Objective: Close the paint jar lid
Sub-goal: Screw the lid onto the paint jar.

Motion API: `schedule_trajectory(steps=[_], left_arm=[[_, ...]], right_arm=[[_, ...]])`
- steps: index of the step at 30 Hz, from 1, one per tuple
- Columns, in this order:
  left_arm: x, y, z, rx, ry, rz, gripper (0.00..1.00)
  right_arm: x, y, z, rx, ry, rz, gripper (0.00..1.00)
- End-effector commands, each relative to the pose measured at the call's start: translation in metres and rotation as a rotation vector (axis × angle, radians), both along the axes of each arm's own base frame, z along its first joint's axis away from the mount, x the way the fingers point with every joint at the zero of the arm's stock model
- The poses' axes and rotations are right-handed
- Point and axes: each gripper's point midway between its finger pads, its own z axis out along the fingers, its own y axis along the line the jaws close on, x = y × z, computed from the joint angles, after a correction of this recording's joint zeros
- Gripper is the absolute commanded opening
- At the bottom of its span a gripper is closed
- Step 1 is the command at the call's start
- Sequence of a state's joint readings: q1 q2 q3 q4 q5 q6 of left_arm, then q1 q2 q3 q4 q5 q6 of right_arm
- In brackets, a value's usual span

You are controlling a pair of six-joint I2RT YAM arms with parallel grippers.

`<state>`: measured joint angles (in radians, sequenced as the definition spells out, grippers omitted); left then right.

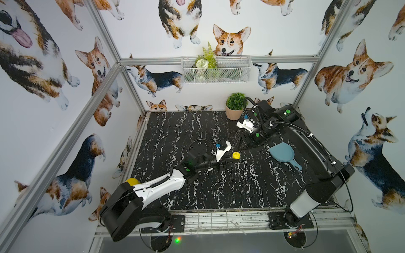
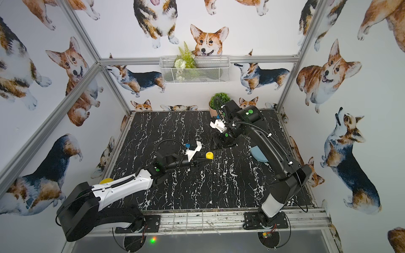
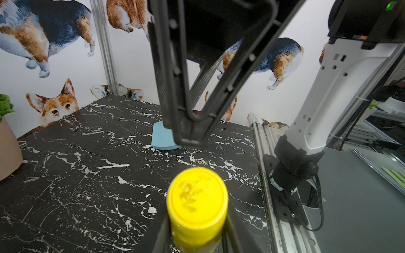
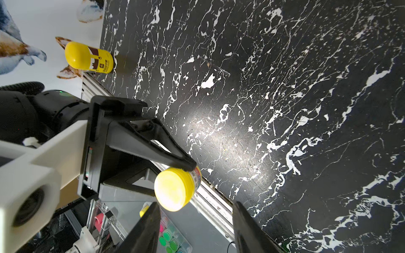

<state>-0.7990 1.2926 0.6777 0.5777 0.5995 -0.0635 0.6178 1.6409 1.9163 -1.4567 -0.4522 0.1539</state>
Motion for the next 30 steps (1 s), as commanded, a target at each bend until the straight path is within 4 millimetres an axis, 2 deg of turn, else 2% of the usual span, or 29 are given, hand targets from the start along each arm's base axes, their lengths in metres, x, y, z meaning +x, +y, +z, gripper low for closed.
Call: schedule_trajectory(steps=[1, 21, 30], left_arm=[[-0.005, -0.003, 0.005, -0.011, -0.001, -0.043, 0.2], [0.004, -0.001, -0.002, 0.022, -0.029, 0.01, 0.21], [0.01, -0.003, -0.007, 0.059, -0.06, 0.053, 0.21]], right_arm=[[-0.011, 0.002, -0.009, -0.067, -0.002, 0.076, 0.56], [-0.01, 0.012, -0.026, -0.141, 0.056, 0.027, 0.54], [-0.011, 0.019, -0.034, -0.179, 0.085, -0.013, 0.48]])
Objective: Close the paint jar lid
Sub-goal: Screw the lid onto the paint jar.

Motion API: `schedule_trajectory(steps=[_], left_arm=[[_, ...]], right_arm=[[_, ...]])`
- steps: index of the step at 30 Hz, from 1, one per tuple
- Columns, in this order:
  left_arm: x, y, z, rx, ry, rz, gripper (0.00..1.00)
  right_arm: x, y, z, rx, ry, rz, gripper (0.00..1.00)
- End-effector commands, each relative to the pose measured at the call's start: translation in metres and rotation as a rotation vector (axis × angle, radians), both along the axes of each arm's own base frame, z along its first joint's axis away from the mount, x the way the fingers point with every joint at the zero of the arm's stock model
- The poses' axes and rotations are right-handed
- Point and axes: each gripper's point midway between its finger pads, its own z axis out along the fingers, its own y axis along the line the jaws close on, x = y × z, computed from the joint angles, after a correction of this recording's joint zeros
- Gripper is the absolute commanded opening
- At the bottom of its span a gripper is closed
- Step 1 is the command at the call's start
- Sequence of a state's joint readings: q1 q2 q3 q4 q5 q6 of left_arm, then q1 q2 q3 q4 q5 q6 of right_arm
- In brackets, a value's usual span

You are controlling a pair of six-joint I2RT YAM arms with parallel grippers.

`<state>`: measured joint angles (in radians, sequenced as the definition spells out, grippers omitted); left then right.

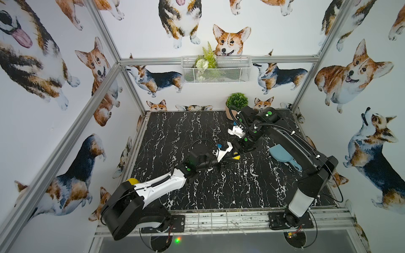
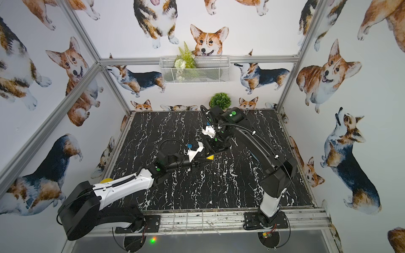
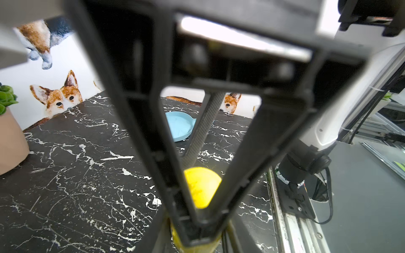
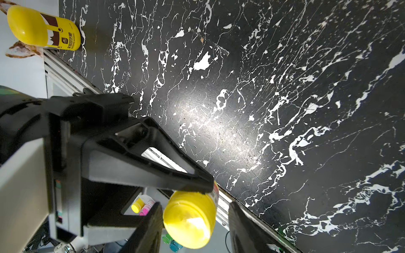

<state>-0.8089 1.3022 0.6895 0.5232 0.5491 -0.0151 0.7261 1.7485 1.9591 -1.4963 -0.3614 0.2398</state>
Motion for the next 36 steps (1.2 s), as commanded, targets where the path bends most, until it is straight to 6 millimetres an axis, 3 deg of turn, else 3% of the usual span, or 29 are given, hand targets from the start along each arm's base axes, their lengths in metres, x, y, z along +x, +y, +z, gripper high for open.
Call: schedule_trajectory(steps=[1, 10, 24, 31, 36], left_arm=[[0.005, -0.001, 0.004, 0.009, -0.048, 0.025, 0.21], [0.01, -0.005, -0.006, 0.074, -0.065, 0.047, 0.21], [0.015, -0.006, -0.017, 0.125, -0.064, 0.067, 0.21], [0.016, -0.006, -0.02, 0.145, -0.067, 0.072, 0.21], [0.017, -0.006, -0.018, 0.133, -0.073, 0.077, 0.21]], right_arm=[[-0.003, -0.004, -0.005, -0.05, 0.022, -0.025, 0.47], [0.001, -0.012, -0.006, -0.108, 0.01, -0.08, 0.35], [-0.001, -0.036, -0.016, -0.291, -0.003, -0.112, 0.39], [-0.001, -0.035, -0.02, -0.338, -0.007, -0.083, 0.36], [-0.002, -0.023, -0.023, -0.28, 0.007, -0.081, 0.37]])
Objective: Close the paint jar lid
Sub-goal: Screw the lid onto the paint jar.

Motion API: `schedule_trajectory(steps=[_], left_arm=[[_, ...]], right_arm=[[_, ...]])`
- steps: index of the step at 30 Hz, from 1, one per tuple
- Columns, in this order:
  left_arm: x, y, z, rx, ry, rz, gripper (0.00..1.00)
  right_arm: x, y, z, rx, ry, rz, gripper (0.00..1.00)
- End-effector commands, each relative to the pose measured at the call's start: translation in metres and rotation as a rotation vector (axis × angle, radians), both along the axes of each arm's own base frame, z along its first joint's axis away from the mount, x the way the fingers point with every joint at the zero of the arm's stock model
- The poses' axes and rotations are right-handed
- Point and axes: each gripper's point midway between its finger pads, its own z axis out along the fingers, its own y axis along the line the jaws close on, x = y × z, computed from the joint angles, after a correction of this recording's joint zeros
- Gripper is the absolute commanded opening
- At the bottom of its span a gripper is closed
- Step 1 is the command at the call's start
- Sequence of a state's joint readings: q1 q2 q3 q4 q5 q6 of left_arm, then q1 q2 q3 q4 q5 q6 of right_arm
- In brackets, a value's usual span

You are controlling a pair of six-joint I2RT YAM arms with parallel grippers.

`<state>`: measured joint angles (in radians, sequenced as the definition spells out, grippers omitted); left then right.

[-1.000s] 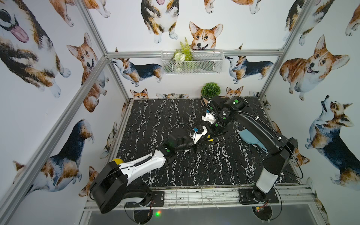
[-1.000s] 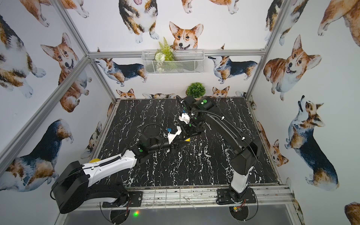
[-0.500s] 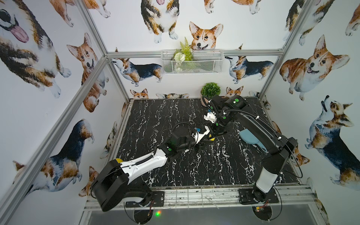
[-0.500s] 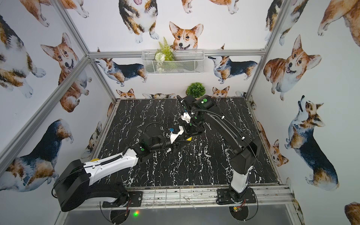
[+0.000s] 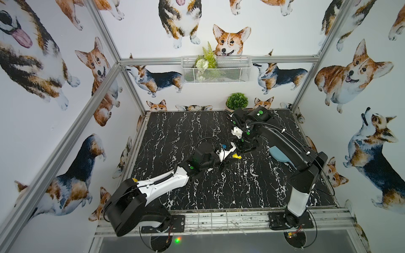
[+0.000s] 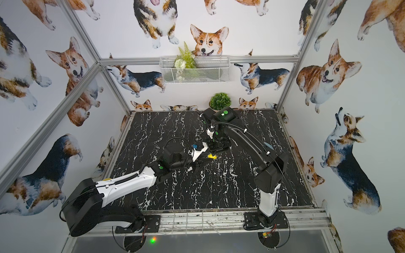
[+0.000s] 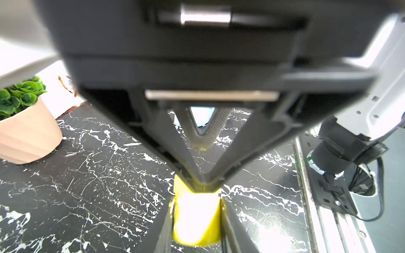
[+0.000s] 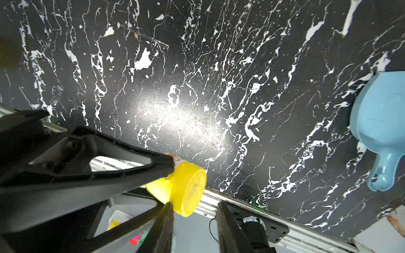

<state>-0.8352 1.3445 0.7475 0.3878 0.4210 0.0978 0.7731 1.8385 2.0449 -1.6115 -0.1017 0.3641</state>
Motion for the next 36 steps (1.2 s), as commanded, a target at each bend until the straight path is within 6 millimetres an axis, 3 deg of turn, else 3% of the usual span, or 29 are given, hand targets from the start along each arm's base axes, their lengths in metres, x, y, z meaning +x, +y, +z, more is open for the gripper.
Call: schedule_trajectory(steps=[1, 7, 15, 23, 36], left_arm=[[0.002, -0.002, 0.004, -0.003, -0.026, 0.001, 0.21], [0.003, -0.002, 0.002, -0.021, -0.024, 0.01, 0.2], [0.004, 0.001, 0.009, -0.076, -0.037, 0.028, 0.18], [0.002, 0.004, 0.025, -0.171, -0.054, 0.041, 0.18], [-0.001, 0.011, 0.039, -0.231, -0.084, 0.052, 0.18]], right_arm=[[-0.016, 0.004, -0.003, 0.018, 0.062, 0.019, 0.37], [-0.013, 0.016, -0.008, 0.075, 0.058, 0.011, 0.41], [-0.005, 0.033, 0.015, 0.313, 0.029, -0.038, 0.5], [0.002, 0.02, 0.032, 0.415, 0.022, -0.102, 0.51], [-0.003, 0.017, 0.024, 0.452, 0.077, -0.081, 0.51]])
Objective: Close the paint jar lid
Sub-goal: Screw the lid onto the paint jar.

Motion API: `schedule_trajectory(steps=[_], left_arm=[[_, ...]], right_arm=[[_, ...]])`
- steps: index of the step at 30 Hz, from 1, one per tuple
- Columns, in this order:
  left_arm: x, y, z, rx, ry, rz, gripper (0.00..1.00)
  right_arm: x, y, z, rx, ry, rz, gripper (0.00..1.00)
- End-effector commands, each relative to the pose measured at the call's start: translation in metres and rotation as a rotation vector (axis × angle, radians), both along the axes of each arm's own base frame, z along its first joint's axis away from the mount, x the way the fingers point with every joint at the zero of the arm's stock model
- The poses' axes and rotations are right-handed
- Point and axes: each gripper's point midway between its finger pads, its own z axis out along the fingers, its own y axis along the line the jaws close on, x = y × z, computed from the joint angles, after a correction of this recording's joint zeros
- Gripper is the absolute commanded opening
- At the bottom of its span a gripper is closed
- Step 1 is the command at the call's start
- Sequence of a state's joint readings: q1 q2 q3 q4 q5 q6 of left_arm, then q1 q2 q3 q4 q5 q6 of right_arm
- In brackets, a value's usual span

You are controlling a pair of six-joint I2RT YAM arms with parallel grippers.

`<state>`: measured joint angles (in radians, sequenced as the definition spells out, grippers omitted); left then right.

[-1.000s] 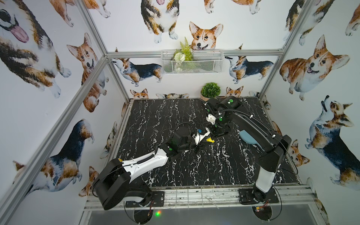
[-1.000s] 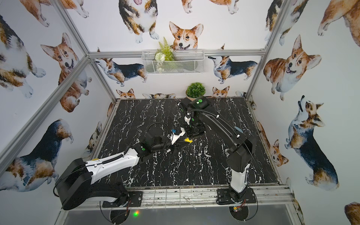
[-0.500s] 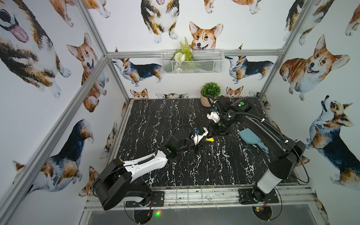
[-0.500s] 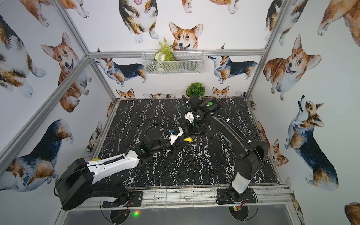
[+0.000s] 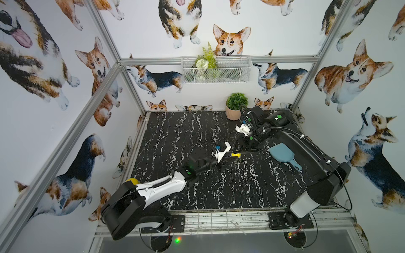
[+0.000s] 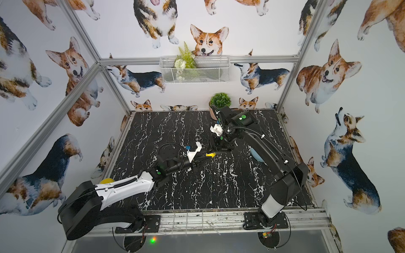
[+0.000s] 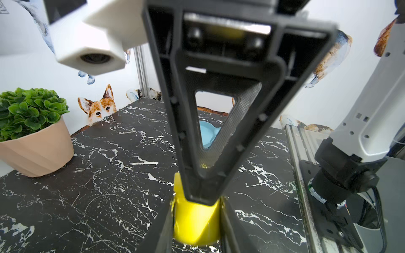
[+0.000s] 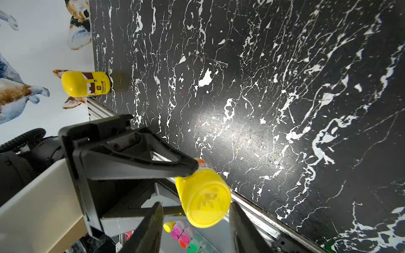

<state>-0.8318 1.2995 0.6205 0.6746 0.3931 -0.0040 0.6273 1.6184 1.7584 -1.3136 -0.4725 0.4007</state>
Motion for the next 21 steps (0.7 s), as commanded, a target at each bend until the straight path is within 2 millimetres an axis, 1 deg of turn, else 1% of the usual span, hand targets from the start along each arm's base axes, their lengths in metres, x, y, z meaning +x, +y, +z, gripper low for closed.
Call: schedule_trajectory(steps=[1, 4, 11, 13, 18, 21], left_arm=[[0.001, 0.001, 0.016, -0.055, -0.039, 0.006, 0.18], [0.002, 0.001, 0.014, -0.053, -0.039, 0.013, 0.18], [0.003, 0.002, 0.017, -0.067, -0.052, 0.021, 0.18], [0.003, 0.003, 0.018, -0.073, -0.059, 0.026, 0.18], [0.003, 0.003, 0.02, -0.075, -0.063, 0.028, 0.18], [0.003, 0.005, 0.02, -0.075, -0.067, 0.033, 0.18]], right_arm=[[0.0, 0.004, 0.001, 0.028, -0.001, 0.026, 0.51], [0.0, 0.007, -0.001, 0.042, 0.008, 0.026, 0.49], [-0.002, 0.009, -0.006, 0.052, 0.028, 0.021, 0.45], [-0.002, 0.011, -0.008, 0.058, 0.039, 0.021, 0.46], [-0.001, 0.016, -0.01, 0.085, 0.051, 0.02, 0.5], [-0.001, 0.019, -0.012, 0.095, 0.065, 0.023, 0.5]])
